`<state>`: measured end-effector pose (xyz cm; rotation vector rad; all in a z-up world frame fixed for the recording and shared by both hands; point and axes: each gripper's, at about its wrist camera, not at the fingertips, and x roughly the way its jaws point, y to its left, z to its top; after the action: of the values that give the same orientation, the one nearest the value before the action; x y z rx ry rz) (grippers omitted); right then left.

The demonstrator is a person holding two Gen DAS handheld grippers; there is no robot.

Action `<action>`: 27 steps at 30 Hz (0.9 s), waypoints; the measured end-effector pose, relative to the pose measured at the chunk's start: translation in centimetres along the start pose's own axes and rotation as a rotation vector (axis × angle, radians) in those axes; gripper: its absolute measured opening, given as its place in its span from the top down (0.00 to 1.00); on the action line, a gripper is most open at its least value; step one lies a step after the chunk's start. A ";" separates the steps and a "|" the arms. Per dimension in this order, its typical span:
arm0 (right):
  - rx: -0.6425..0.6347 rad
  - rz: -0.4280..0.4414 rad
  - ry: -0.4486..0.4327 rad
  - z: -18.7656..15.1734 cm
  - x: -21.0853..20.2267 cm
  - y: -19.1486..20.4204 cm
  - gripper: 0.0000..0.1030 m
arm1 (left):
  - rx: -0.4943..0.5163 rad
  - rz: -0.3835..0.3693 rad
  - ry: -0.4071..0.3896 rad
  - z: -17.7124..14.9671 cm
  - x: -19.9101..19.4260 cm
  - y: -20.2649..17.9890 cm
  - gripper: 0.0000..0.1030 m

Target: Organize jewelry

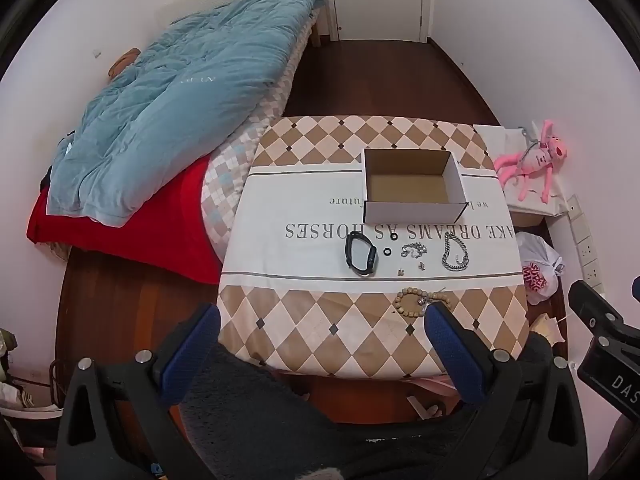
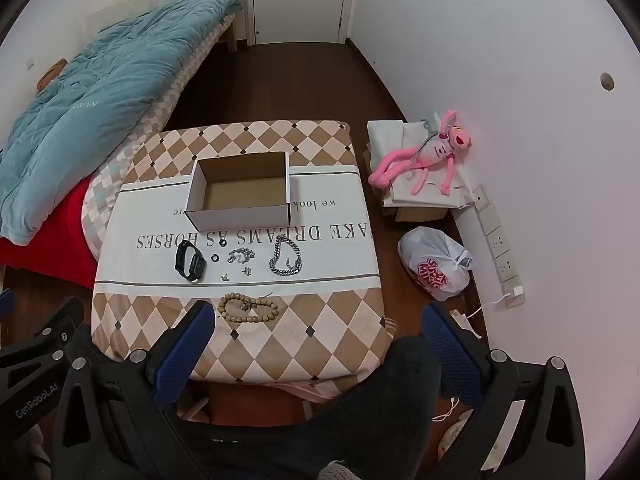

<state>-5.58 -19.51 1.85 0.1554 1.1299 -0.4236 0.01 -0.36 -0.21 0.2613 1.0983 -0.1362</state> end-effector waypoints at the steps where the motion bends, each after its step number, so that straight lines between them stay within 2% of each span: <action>1: 0.002 0.003 0.011 0.0 0.1 0.0 0.00 | -0.005 -0.010 -0.002 -0.1 0.1 -0.1 0.00; 13: -0.008 0.004 0.006 -0.6 -0.1 -0.2 0.00 | -0.005 -0.046 0.000 -0.1 0.3 0.0 0.00; 27: 0.005 -0.002 0.010 0.3 0.3 -0.2 0.00 | -0.005 -0.078 -0.012 0.1 -0.2 0.0 0.00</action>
<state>-5.36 -19.89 1.76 0.1607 1.1394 -0.4275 -0.04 -0.37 0.01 0.2129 1.0971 -0.2037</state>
